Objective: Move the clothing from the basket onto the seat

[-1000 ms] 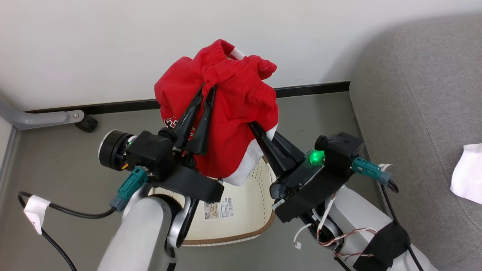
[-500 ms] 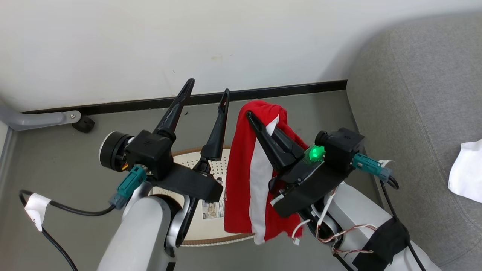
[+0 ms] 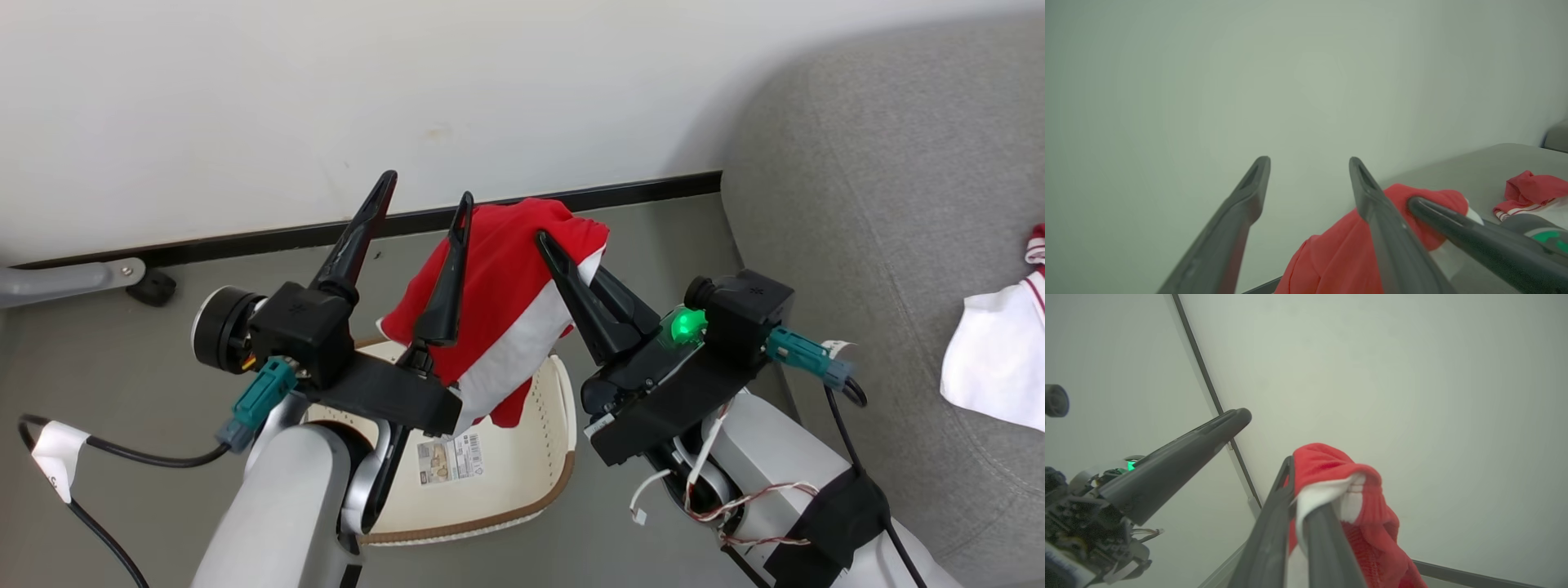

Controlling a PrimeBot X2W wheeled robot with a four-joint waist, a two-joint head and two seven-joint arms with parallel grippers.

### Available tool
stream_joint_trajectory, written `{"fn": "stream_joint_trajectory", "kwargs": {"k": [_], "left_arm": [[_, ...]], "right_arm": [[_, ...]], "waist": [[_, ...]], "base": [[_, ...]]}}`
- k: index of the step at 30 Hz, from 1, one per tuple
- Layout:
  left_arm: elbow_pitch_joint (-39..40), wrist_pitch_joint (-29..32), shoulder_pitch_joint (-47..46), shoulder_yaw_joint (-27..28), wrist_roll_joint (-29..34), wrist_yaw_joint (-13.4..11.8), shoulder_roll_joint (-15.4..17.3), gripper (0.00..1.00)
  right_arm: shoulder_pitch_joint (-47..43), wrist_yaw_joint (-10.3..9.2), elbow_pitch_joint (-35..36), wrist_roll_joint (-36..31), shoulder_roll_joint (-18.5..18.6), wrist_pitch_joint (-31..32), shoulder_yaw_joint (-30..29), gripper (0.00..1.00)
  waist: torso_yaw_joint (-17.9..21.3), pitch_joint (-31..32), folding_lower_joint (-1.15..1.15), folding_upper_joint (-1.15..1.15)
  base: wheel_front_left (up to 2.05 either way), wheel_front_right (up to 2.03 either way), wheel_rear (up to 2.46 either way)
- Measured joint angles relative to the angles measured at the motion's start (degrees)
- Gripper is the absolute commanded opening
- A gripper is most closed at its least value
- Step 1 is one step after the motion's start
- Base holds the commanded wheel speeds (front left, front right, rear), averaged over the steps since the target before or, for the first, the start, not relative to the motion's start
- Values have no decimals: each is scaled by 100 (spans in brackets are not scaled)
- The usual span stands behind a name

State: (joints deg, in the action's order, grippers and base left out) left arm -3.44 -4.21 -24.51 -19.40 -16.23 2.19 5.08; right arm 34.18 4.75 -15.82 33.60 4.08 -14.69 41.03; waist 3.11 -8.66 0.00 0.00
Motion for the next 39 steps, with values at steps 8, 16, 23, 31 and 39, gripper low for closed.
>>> {"fn": "stream_joint_trajectory", "kwargs": {"k": [8, 16, 23, 31, 39], "left_arm": [[-77, -45, 1, 27, 0, -16, 33, 100], [-189, -102, 31, 35, 0, -16, 42, 100], [-267, -152, 53, 51, -2, -16, 58, 100], [-270, -190, 154, 58, -2, -65, 70, 100], [-300, -202, 154, 65, -2, -63, 88, 100]], "right_arm": [[2, -22, -40, 10, -1, 0, -56, 0], [-7, -22, -67, 7, -2, 0, -129, 0], [-82, -23, -15, -46, -3, 0, -247, 0], [-132, -27, 43, -159, -7, 0, -458, 0], [-193, -21, 92, -198, -9, 0, -530, 0]], "waist": [[309, 35, 0, 0], [665, 105, 0, 0], [999, 169, 0, 0], [1400, 206, 0, 0], [1753, 204, 0, 0]], "base": [[0, 0, 0], [0, 0, 0], [0, 0, 0], [0, 0, 0], [0, 0, 0]]}}
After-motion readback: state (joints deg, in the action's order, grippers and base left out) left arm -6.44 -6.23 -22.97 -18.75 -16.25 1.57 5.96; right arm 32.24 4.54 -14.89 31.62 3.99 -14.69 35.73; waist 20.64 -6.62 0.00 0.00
